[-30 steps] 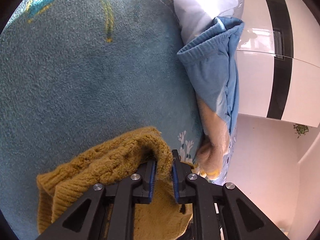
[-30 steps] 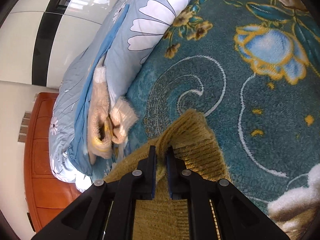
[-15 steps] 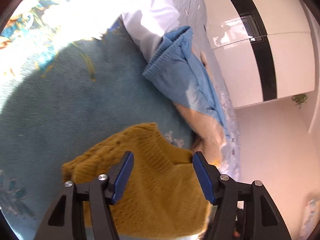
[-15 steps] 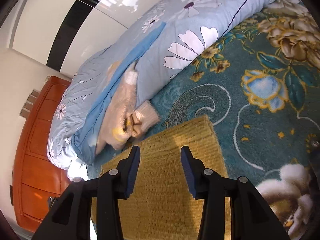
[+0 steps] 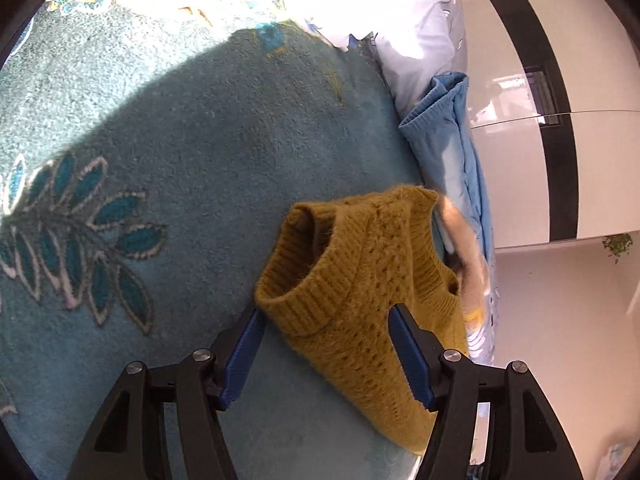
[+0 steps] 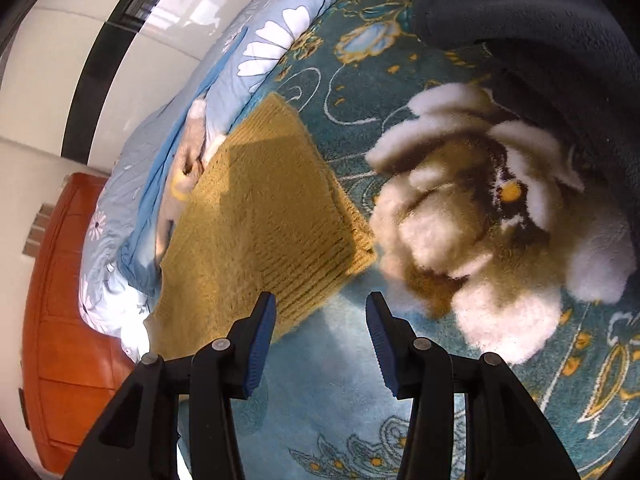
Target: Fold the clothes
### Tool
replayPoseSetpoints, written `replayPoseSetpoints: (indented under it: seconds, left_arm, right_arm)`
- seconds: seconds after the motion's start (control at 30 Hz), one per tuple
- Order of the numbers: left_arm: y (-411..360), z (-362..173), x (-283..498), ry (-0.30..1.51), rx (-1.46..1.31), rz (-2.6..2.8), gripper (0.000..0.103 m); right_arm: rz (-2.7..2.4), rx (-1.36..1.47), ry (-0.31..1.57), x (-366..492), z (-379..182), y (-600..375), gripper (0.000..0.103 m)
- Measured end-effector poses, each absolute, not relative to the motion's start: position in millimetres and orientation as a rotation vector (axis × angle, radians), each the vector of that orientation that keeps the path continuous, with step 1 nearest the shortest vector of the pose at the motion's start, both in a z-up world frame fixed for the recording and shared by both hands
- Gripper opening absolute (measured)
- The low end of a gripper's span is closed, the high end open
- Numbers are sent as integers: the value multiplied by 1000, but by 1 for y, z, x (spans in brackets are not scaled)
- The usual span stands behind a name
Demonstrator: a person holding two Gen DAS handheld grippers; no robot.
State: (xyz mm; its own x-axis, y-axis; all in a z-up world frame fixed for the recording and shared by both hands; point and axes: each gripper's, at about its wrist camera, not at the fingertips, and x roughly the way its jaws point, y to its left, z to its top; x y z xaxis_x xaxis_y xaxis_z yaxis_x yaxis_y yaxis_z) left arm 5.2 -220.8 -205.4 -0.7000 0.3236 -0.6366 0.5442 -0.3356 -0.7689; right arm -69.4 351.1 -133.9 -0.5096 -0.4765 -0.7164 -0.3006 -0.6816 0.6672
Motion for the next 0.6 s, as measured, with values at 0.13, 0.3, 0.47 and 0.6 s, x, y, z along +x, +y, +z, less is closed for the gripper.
replayPoseSetpoints:
  seconds: [0.13,0.3,0.47,0.6]
  left_arm:
    - [-218,-211,-1,1762,1060,-2159,68]
    - [-219,-212,0,1795,944,-2145,65]
    - [-222,-214,1,1772,932,-2109,22]
    - [-227,-208,1,1783,913,-2083,11]
  right_arm:
    - [-2331,1444,-1318,-80,-143,350,48]
    - [-2351,1372,-1414,-89,-148,349,48]
    - [-2350,1317,-1481,-86,-142,352,23]
    - [-2367,1293,-1434,-83,-125,349,16]
